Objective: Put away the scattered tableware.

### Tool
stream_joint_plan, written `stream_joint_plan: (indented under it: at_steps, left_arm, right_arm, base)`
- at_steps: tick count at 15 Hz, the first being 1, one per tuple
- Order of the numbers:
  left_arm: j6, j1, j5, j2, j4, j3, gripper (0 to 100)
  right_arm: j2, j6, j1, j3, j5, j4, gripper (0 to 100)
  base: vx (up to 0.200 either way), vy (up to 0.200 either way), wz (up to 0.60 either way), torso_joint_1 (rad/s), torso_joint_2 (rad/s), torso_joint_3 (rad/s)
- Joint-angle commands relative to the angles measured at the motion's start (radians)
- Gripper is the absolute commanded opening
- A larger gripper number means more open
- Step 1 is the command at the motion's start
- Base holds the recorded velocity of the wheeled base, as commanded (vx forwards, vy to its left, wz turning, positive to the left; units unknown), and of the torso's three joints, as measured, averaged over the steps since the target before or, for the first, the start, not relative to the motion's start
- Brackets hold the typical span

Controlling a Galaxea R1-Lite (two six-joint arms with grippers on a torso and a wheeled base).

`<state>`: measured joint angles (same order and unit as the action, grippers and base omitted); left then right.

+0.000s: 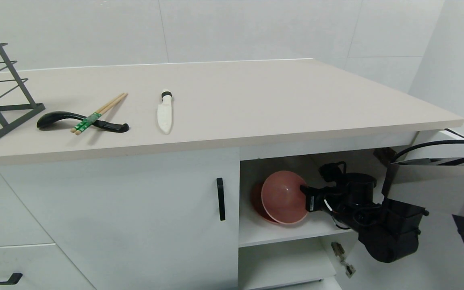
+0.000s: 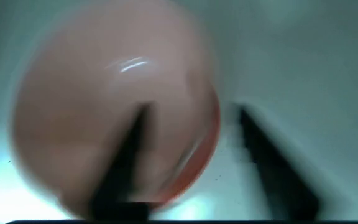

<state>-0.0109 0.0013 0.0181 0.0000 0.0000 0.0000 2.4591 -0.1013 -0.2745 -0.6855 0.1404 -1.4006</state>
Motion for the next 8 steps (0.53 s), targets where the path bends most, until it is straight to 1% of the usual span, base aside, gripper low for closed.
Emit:
stream_joint_plan:
  at_steps: [1,3,6,8]
  left_arm:
    - [0.000,0.000,0.000,0.002,0.000,0.000,100]
    - [0.000,0.000,-0.001,0.002,0.000,0.000,100]
    - [0.000,0.000,-0.001,0.002,0.000,0.000,100]
    - [0.000,0.000,-0.001,0.002,0.000,0.000,100]
  right_arm:
    - [0.001,0.000,-0.006,0.009,0.002,0.000,100]
    - [-0.002,0.000,-0.009,0.009,0.002,-0.001,100]
    - [-0.011,0.000,-0.052,0.008,0.001,-0.004,100]
    - [-0.065,-0.002,-0.084,0.017,-0.001,-0.003,100]
  base:
    - [0.000,0.000,0.00,0.000,0.00,0.000]
    - [0.000,0.000,0.00,0.000,0.00,0.000]
    - [0.000,0.000,0.00,0.000,0.00,0.000]
    - [0.000,0.000,0.00,0.000,0.00,0.000]
